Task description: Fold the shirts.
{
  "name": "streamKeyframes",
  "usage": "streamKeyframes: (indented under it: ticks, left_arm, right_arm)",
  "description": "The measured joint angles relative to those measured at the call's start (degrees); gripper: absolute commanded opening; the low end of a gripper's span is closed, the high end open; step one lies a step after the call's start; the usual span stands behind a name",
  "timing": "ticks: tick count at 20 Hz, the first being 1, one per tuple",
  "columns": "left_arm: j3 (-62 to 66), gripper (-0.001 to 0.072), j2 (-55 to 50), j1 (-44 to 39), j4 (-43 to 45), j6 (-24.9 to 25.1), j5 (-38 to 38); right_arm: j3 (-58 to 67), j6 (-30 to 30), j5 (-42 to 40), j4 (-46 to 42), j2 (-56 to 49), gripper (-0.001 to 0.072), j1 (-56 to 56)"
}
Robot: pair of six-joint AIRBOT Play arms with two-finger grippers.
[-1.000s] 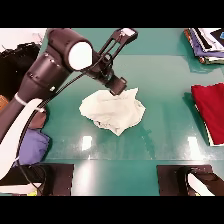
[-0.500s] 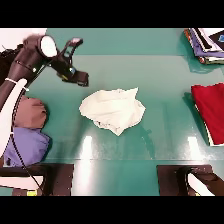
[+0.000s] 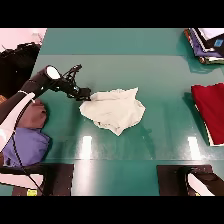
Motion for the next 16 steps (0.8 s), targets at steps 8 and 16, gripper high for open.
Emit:
streamKeyframes:
  ticks: [8, 16]
  left_arm:
    - [8.04, 0.0025, 1.88, 0.15, 0.87, 0.44, 0.63]
    - [9.70, 0.0025, 2.14, 0.17, 1.55, 0.52, 0.17]
  right_arm:
    - [-30.23, 3.74, -0.85, 1.77, -4.37, 0.0482, 0.15]
    - [-39.60, 0.35, -12.13, 13.73, -22.01, 0.0448, 8.15]
